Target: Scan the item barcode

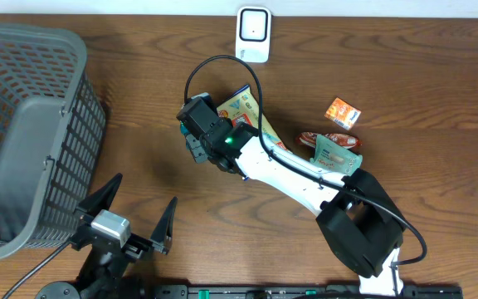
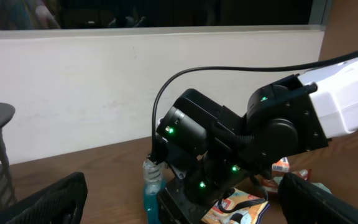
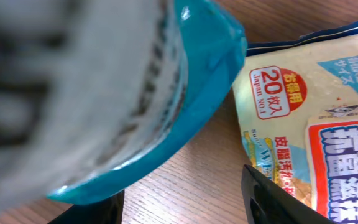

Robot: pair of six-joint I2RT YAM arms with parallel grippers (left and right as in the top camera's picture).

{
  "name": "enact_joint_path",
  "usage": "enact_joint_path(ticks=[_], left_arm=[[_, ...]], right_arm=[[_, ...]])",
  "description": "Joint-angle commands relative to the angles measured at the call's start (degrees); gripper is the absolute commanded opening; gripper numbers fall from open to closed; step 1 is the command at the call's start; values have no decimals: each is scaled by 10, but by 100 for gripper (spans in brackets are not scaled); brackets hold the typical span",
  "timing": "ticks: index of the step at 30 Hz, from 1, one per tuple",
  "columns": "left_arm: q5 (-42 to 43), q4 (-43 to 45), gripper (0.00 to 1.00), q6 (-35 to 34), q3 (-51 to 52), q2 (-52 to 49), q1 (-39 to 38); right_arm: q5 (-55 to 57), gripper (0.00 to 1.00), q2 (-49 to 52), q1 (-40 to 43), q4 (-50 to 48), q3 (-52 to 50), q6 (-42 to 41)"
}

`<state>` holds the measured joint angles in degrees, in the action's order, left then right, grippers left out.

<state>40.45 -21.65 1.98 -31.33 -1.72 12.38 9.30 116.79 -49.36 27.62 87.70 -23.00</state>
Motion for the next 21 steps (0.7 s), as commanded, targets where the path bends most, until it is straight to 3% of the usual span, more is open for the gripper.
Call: enact_joint_path(ticks=[1,6,7,15,21], left_arm=[[9,-2,98,10,-13,5,3],[9,-2,98,10,-13,5,3],[7,-2,98,10,-13,5,3],[-45,-7,98,10,-12,5,3],[-47,-6,98,8,-10,5,-7]], right_arm=[[24,64,9,0,3,-4,-3],[23,85,-7,-5,21,-3,-8],[21,99,-17,-6,27,-3,-8],[31,99,-131,-20,76,-3,-80],[82,99,-144,-28,73,-3,-136]])
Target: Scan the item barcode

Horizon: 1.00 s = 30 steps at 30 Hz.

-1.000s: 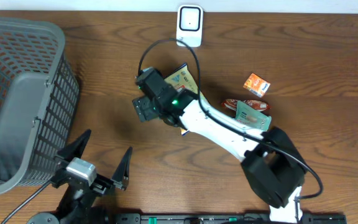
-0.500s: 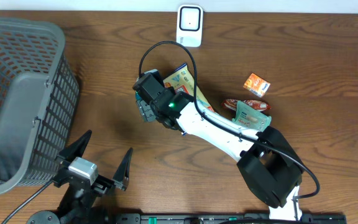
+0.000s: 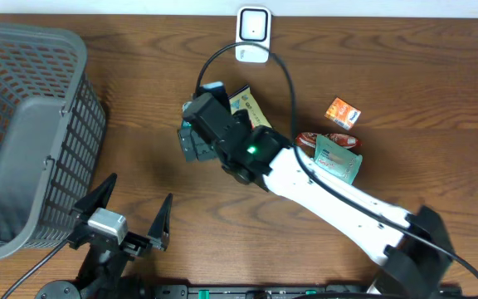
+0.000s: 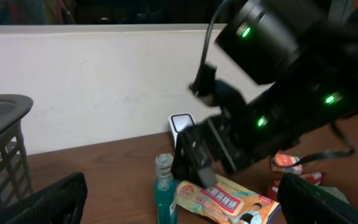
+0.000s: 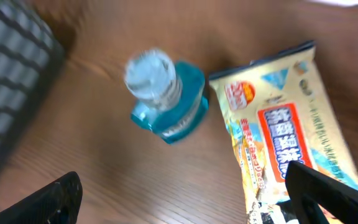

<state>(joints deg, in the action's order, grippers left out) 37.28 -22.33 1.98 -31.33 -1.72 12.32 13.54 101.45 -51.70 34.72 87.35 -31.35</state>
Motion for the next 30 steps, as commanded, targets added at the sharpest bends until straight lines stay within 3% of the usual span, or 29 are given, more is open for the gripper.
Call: enact_joint_path(ticks=[1,6,16,30], left_arm=[[-31,0,98,8,-9,5,-15],[-134,8,98,5,21,4,-73],[-136,67,98,5,110,0,-90],[-136,70,98,6,120,0,-90]], right_arm=[[42,99,9,-4,2,1,-69],[43,99,19,-5,-38,1,-134],[61,99,55,-14,-145,1,-156],[292,99,145,-58,-210,1,-172]])
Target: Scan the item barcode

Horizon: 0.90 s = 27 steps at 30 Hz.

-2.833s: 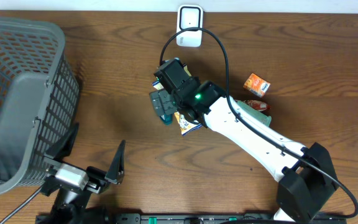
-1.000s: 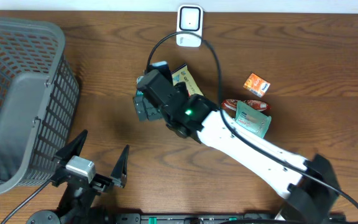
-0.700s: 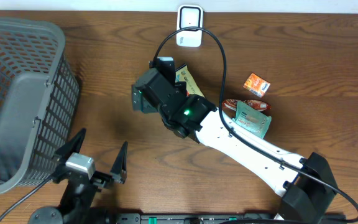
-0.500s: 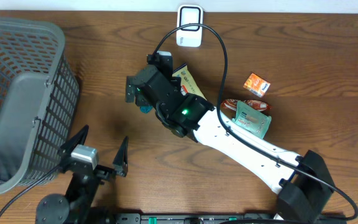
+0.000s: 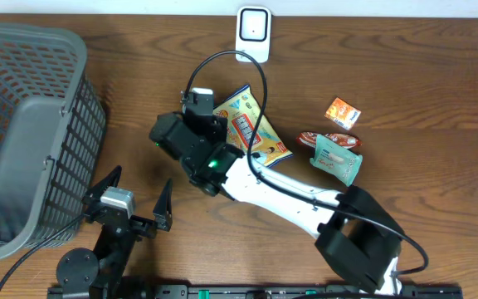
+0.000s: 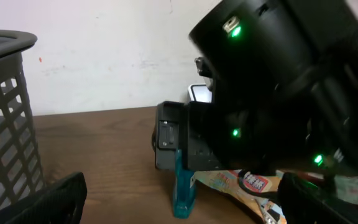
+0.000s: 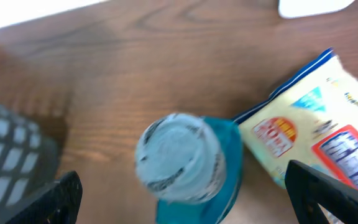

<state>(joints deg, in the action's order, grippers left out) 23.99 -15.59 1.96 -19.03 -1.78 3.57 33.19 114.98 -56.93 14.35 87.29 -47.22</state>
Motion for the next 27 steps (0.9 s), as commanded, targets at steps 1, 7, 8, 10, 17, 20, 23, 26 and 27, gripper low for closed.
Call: enact_joint_path(ticks=[1,7,8,10,17,20,23,26,27], left_arm=[[-3,2,98,6,-3,0,-2],[-3,-2,98,6,-3,0,-2],[-4,-4,98,6,-3,0,-2],[-7,-9,98,6,-3,0,-2],[-7,-15,98,9,-3,0,-2],[-7,-20,98,9,-3,0,-2],[-7,-29,98,8,-3,0,-2],[-7,-43,98,9,-3,0,-2],[-7,-48,98,8,-3,0,-2]], right_arm=[[105,99,15,-5,-10,1,-16],[108,92,45,-2,-53,1,-16],[108,87,50,-2,-58,1,-13],[108,76,54,-2,-63,1,-4],[105,46,56,-2,-59,1,31],[76,44,54,-4,-57,1,86],[49,41,49,-5,-45,1,133],[2,40,39,-5,-22,2,195],[-9,39,35,-5,-13,2,204]])
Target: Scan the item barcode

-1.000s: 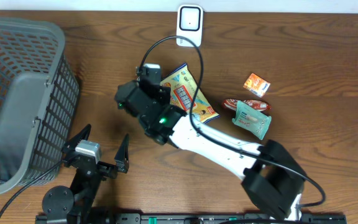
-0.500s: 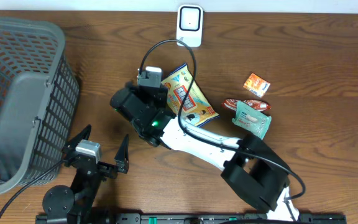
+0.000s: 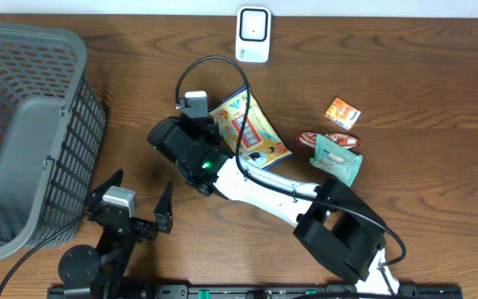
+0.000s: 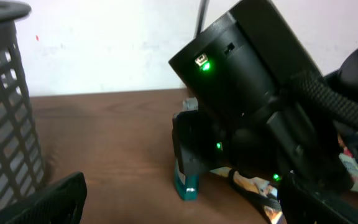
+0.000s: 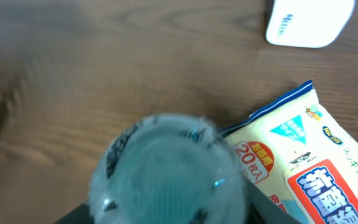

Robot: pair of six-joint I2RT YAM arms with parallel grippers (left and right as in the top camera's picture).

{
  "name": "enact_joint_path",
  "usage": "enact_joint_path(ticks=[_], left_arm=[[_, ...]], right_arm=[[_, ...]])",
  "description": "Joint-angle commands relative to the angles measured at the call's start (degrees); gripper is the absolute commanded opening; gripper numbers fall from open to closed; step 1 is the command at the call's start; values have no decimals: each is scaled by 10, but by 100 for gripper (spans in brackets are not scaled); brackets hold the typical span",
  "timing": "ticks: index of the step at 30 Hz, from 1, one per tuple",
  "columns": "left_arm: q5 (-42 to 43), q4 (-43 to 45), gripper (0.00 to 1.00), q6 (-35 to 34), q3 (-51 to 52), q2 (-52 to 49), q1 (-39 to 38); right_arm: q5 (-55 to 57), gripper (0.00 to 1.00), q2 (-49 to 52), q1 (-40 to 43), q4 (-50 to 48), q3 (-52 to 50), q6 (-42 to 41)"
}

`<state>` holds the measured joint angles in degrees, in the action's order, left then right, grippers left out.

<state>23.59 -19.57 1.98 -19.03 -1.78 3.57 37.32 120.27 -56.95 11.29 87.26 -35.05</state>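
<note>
A teal bottle [image 5: 166,168] with a clear cap stands upright on the table, its base [image 4: 185,183] showing in the left wrist view. My right gripper [image 5: 169,214] is down over its top, fingers against both sides of the cap; in the overhead view that gripper [image 3: 181,141] hides the bottle. The white barcode scanner [image 3: 253,35] stands at the far edge, also in the right wrist view [image 5: 309,22]. My left gripper [image 3: 131,218] rests open near the front edge, holding nothing.
A wipes packet [image 3: 247,133] lies right beside the bottle. Further right are two small packets [image 3: 332,151] and an orange box [image 3: 343,112]. A grey mesh basket [image 3: 23,124] fills the left side. The right arm's cable [image 3: 210,62] loops toward the scanner.
My right gripper was open wide above the bottle; now it is lower, with its fingers in against the cap. The left gripper has stayed put.
At first my right gripper was low beside the bottle and the wipes packet. Then it was higher, open, with the bottle standing free below. Later it hung over the cap, and now it has closed round the bottle's top.
</note>
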Motion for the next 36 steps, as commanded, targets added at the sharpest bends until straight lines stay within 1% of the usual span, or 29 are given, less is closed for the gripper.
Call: enact_joint_path(ticks=[1,2,4,6,7,12,17,22,26,27,28,29,33,35,36], left_arm=[[-3,-12,98,8,-3,0,-2],[-3,-13,98,8,-3,0,-2],[-3,-14,98,8,-3,0,-2],[-3,-14,98,8,-3,0,-2],[-3,-14,98,8,-3,0,-2],[-3,-14,98,8,-3,0,-2],[-3,-14,98,8,-3,0,-2],[-3,-14,98,8,-3,0,-2],[-3,-14,98,8,-3,0,-2],[-3,-14,98,8,-3,0,-2],[-3,-14,98,8,-3,0,-2],[-3,-14,98,8,-3,0,-2],[-3,-14,98,8,-3,0,-2],[-3,-14,98,8,-3,0,-2],[-3,-14,98,8,-3,0,-2]], right_arm=[[-67,38,-23,-4,36,2,90],[-82,37,-29,-3,55,2,96],[-113,32,-40,3,92,2,102],[-148,26,-51,11,122,2,123],[-164,26,-57,16,131,2,141],[-233,26,-73,30,155,2,212],[-240,27,-76,35,197,2,253],[-239,28,-80,50,243,2,278],[-240,26,-94,71,280,2,279],[-240,30,-99,78,290,2,279],[-243,38,-103,87,298,2,278],[-245,44,-106,92,302,2,278],[-266,46,-128,110,319,2,278],[-266,60,-145,109,320,2,278],[-265,64,-153,108,320,2,273]])
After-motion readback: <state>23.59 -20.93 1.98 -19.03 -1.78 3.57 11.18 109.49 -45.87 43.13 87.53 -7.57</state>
